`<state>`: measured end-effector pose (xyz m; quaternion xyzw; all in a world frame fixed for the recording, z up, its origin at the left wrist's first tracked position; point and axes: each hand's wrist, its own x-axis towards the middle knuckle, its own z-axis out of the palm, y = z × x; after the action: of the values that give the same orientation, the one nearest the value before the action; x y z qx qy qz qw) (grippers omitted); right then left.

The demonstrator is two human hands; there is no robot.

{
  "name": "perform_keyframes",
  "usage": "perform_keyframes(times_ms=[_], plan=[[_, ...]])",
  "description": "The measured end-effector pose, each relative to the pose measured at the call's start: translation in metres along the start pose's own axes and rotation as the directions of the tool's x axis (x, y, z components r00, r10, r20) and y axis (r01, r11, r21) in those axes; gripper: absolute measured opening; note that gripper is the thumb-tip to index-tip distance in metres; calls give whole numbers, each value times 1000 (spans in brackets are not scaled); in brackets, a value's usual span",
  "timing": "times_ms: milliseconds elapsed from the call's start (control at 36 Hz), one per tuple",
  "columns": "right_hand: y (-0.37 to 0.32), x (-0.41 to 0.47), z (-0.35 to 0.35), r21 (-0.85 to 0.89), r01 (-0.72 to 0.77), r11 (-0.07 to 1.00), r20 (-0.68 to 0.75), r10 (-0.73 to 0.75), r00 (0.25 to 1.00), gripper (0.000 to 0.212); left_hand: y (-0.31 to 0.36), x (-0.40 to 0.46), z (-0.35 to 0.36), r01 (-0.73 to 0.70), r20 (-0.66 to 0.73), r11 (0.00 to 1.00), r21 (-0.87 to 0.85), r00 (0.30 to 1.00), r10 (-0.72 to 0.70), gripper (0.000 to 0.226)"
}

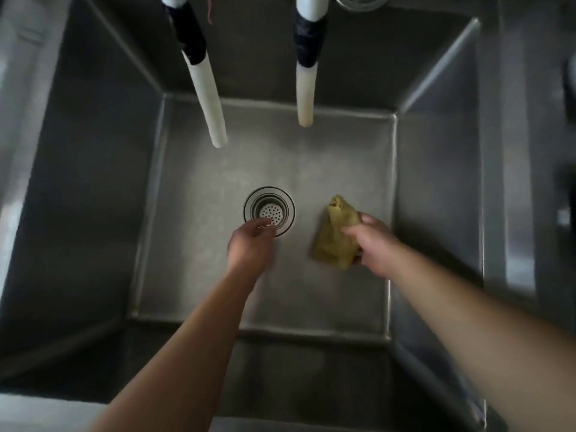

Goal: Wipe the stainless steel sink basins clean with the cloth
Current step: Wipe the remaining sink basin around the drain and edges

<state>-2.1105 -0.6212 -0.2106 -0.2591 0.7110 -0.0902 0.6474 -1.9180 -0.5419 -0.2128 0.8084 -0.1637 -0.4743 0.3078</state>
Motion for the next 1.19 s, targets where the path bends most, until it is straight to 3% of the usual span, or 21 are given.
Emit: perform_keyframes(times_ms=[56, 111, 194, 250, 278, 361, 472, 556, 667, 833, 1000, 1194], plan=[[-14, 22, -5, -161, 148, 976, -195, -178, 964, 21, -19, 15, -13, 15, -69, 972, 232, 998, 2, 36], [-37, 40, -12, -400, 255, 880, -310, -392, 866, 31, -42, 27, -28, 33, -76, 887, 461, 997, 2, 49], [-81, 60, -25, -741, 291, 606, -263, -660, 704, 49, -74, 39, -47, -10, -70, 676, 737, 993, 92, 60], [-104, 76, -33, -851, 278, 445, -171, -736, 656, 56, -87, 44, -55, 37, -139, 629, 776, 984, 113, 65], [-110, 87, -36, -889, 267, 372, -110, -739, 665, 60, -90, 46, -58, 72, -171, 635, 769, 981, 96, 65], [-108, 113, -39, -958, 201, 206, 34, -613, 789, 75, -92, 54, -62, 130, -220, 680, 721, 974, 47, 61], [-100, 132, -30, -963, 179, 199, 19, -618, 786, 79, -93, 67, -69, 99, -204, 628, 772, 974, 99, 69], [-91, 140, -22, -989, 99, 112, 21, -550, 835, 87, -95, 73, -72, 92, -192, 629, 772, 977, 93, 67], [-61, 133, -16, -991, 126, 34, 90, -523, 848, 86, -100, 68, -65, 94, -160, 623, 777, 986, 50, 71], [22, 94, -2, -987, 117, 108, 38, -553, 832, 80, -92, 67, -68, 117, -109, 647, 754, 993, -53, 72], [97, 26, 57, -929, 37, 368, -175, -524, 833, 56, -88, 64, -68, 124, -66, 677, 726, 992, -111, 72], [112, -11, 122, -752, 87, 653, -236, -389, 891, 51, -84, 61, -68, 125, -37, 724, 678, 990, -136, 70]])
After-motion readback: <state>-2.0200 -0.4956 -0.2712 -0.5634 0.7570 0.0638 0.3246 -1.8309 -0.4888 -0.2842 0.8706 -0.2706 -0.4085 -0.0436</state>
